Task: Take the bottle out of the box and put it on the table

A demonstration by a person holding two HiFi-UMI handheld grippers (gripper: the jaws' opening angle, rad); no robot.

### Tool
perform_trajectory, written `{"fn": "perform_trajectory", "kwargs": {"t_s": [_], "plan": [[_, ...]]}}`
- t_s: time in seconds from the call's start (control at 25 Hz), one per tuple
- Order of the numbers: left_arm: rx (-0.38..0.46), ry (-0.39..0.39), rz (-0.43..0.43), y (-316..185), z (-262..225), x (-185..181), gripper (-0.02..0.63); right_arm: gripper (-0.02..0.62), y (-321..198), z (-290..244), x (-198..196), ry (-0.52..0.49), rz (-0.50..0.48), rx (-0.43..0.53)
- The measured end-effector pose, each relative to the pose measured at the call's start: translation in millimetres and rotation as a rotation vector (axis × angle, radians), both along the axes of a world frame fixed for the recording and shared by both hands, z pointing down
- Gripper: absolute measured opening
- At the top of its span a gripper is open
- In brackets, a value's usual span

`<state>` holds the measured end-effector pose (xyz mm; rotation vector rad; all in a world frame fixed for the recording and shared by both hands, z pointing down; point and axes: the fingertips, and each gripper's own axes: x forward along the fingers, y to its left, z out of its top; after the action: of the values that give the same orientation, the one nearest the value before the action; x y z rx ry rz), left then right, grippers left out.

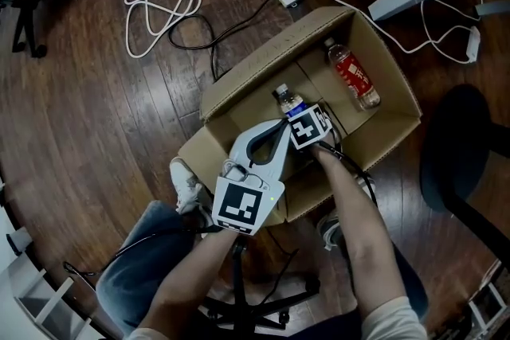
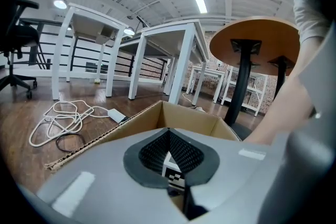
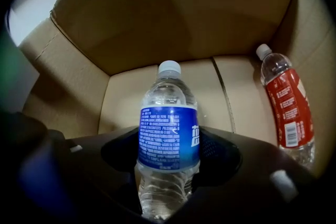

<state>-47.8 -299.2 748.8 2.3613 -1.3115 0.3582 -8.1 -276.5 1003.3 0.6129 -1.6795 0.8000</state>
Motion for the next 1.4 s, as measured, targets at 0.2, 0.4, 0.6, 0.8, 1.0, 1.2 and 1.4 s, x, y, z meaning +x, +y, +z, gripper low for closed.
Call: {"fn": "perform_trajectory", "kwargs": {"t_s": [0.2,0.4,0.6,0.8,1.0,1.2,1.4], "plan": [[0.003,-0.023,-0.001,3,2,-5,0.000,0.285,-14,-27,-4,-0.102,0.090,0.105],[0.022,-0.032,0.015,4,-14,1,0.000,0.285,-33,-69,-1,-0.153,0.127,0.197],[0.059,-0.030,0.037,7,-46,7,0.000,0.285,-48,-121,0,-0.178,0.137,0.279],[0.123,-0.051,0.071,3,-83,10,0.000,0.285,-57,-176,0,-0.213,0.138,0.361],[0.219,-0.068,0.078,-12,-136,4,0.000,0.287,-69,-239,-8,-0.271,0.133,0.450],[0.298,-0.069,0.071,-12,-189,0,0.000,0.287,-75,-310,-14,-0.323,0.129,0.541],[0.362,-0.073,0.064,-2,-243,-6,0.000,0.288,-75,-383,-22,-0.354,0.104,0.635]]}}
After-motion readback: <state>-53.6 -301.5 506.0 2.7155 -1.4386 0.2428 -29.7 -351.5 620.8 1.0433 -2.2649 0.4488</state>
